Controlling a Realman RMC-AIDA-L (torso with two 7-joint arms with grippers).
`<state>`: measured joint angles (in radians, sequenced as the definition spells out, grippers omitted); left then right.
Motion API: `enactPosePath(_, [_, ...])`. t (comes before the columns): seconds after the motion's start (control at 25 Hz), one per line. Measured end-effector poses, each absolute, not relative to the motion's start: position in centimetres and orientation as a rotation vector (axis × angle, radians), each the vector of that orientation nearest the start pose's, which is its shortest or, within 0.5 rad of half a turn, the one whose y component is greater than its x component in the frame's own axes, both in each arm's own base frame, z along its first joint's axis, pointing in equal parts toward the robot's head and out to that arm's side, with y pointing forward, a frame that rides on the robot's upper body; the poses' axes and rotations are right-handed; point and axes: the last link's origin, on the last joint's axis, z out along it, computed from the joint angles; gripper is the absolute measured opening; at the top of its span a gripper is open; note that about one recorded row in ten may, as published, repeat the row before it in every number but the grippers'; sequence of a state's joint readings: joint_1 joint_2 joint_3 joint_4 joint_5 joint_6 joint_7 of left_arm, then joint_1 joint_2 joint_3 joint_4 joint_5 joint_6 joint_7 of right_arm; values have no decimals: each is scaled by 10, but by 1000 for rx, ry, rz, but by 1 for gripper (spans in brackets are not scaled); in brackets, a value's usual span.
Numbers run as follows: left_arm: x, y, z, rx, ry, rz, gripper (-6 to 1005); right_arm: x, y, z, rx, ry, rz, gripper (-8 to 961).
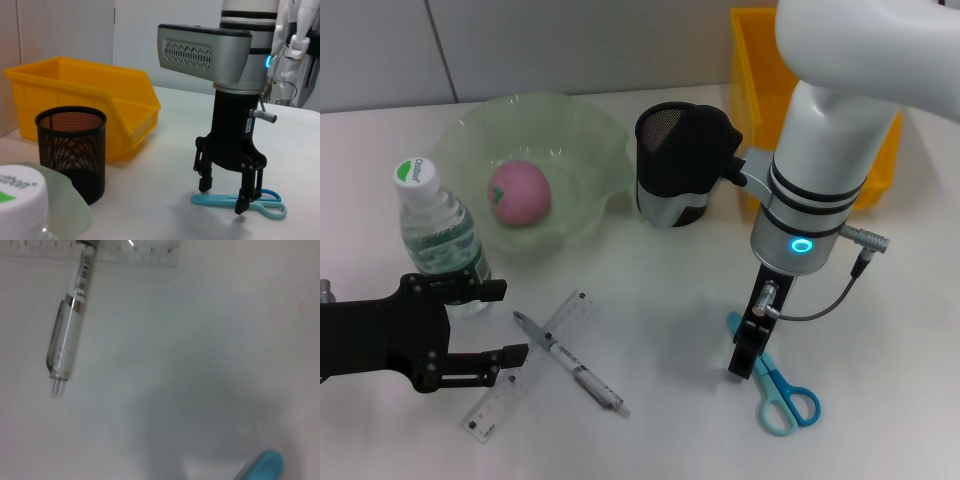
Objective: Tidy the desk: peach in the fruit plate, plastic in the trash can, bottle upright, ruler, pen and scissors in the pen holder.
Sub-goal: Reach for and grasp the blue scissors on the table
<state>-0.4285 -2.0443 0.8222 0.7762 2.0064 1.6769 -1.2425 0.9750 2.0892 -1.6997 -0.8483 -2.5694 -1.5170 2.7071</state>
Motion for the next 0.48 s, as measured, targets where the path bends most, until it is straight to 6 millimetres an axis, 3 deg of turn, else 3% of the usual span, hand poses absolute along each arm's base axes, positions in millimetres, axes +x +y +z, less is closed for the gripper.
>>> enactPosePath(0.48, [-277,299,13,-2883,-333,-549,789,156,357,-79,-2644,839,-1051,703])
